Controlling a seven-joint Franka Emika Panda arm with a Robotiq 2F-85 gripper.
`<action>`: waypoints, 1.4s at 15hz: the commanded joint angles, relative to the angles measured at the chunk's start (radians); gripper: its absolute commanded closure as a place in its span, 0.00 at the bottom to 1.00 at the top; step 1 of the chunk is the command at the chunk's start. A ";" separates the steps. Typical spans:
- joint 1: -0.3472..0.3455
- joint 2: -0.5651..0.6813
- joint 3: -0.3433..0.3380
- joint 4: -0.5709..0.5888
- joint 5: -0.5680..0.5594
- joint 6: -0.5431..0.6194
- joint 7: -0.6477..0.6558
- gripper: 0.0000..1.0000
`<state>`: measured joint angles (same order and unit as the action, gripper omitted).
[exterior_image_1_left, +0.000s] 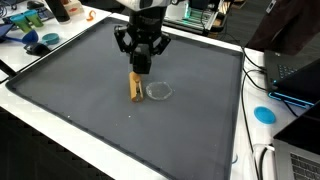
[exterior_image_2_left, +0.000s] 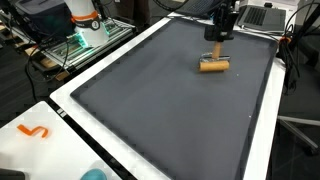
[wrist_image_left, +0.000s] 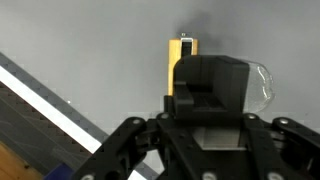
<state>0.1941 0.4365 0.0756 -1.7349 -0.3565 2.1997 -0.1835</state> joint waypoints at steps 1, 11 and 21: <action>-0.002 -0.062 0.012 -0.040 0.007 0.003 0.024 0.77; 0.033 -0.142 0.082 -0.021 0.052 -0.051 0.032 0.77; 0.125 -0.167 0.142 0.053 -0.006 -0.281 0.038 0.77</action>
<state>0.2942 0.2790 0.2083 -1.7049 -0.3309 1.9952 -0.1569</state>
